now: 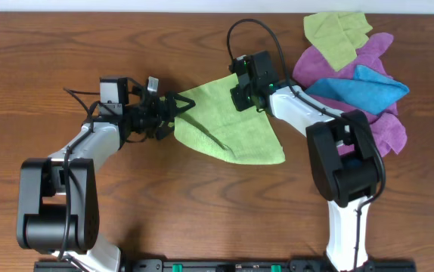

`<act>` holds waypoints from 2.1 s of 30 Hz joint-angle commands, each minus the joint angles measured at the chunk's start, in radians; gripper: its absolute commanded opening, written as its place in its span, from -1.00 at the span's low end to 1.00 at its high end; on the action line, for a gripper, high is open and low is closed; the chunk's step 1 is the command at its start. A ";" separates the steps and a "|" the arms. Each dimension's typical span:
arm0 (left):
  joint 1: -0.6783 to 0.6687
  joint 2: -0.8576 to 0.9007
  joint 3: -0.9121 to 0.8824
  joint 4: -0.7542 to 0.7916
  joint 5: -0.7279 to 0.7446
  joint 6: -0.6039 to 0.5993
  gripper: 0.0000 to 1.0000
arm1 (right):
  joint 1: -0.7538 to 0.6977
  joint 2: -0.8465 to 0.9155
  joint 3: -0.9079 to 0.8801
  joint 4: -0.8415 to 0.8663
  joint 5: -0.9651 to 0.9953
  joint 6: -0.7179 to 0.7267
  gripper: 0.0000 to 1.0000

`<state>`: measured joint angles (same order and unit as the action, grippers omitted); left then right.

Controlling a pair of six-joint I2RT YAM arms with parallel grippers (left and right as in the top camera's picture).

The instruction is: Fold the cloth

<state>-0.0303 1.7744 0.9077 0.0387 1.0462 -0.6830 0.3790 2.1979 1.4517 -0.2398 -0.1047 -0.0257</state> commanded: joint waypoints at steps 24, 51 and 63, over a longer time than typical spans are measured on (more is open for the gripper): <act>-0.003 -0.021 0.054 -0.080 -0.134 0.280 0.76 | 0.001 0.190 0.250 -0.077 0.081 0.160 -0.98; -0.055 0.019 0.120 -0.115 -0.595 0.378 -0.89 | 0.001 0.190 0.288 -0.172 0.070 0.159 -0.98; -0.146 0.063 0.120 -0.045 -0.896 0.599 -0.89 | 0.001 0.188 0.303 -0.200 0.070 0.159 -0.97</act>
<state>-0.1608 1.8179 1.0115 -0.0185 0.2584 -0.1726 0.3790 2.3592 1.7607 -0.4191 -0.0444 0.1223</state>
